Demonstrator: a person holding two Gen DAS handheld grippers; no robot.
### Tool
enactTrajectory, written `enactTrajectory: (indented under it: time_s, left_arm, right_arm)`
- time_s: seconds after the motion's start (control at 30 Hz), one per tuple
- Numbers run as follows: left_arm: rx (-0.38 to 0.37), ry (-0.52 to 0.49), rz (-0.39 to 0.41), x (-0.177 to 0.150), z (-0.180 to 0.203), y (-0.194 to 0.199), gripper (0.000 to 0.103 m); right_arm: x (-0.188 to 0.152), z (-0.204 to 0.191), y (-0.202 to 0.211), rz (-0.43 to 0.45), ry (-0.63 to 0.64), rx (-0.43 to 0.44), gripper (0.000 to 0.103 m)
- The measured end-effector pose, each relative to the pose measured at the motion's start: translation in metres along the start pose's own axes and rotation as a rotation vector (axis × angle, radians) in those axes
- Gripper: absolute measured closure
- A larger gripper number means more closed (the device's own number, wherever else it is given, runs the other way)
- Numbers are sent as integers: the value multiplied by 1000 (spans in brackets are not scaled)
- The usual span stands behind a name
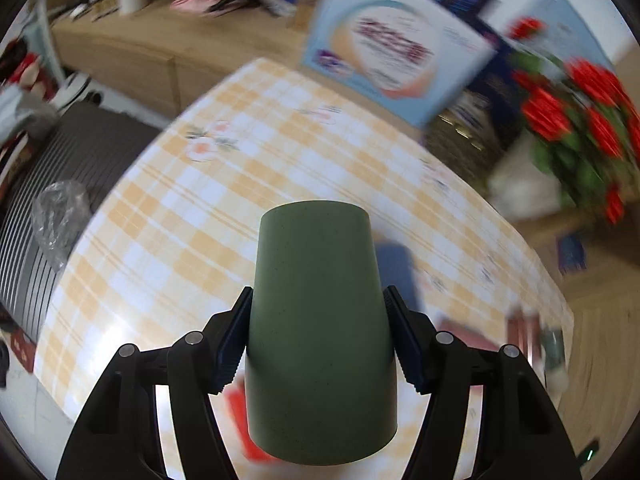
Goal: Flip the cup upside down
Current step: 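Lift the green cup with the left tool and carry it toward the right tool, then lower the green cup onto the table and open the left tool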
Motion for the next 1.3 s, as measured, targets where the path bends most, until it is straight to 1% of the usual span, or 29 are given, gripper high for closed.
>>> enactTrajectory:
  time_s: [0.07,0.17,0.23,0.33,0.37,0.4,0.47,0.53,0.6,0.7,0.87,1.07,1.3]
  left_arm:
    - [-36,-55,-9,-22,30,11,40]
    - [-114,-126,-25,-64,83,21,40]
    - [-177,-155,-51,-98,120,21,40]
    - [-245,-182,-104,-146,166,10,40]
    - [-255,-193,-113,-156,176,7,40]
    - [-268,-213,-134,-172,192,1,40]
    - [-297,-224,-177,-200,218,-12,40]
    - [-301,-242,-201,-224,242,-28,41]
    - [-287,-247,-204,-238,257,-40,40]
    - [-283,-269,-229,-259,279,-57,41]
    - [-297,-308,-250,-287,310,-69,40]
    - [-286,-332,-248,-304,325,-81,40]
    - [-309,-350,-227,-309,333,-84,40]
  right_arm:
    - [2,2,5,11,-7,1,13]
    - [2,8,12,24,-17,5,13]
    - [2,13,18,32,-16,3,13]
    - [2,24,23,38,-18,-8,13]
    - [1,28,25,41,-20,-11,13]
    - [1,34,27,43,-25,-21,13]
    - [1,44,31,47,-36,-29,13]
    - [1,51,33,49,-42,-39,13]
    - [1,60,37,53,-51,-50,13]
    - [0,72,40,56,-69,-64,13]
    - [0,89,44,58,-84,-92,13]
    - [-2,97,41,49,-101,-100,13]
    - [-2,94,39,42,-97,-96,13]
Point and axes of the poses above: each gripper's, at about its wrist camera, not at the fingertips, and y roughly against the way its jaws point, z to its right, x to its top, the point moved 9 cm from there along -y, roughly the way its jaws point, and after that the axes turned 7 degrees about z, right-handed, at the moved point
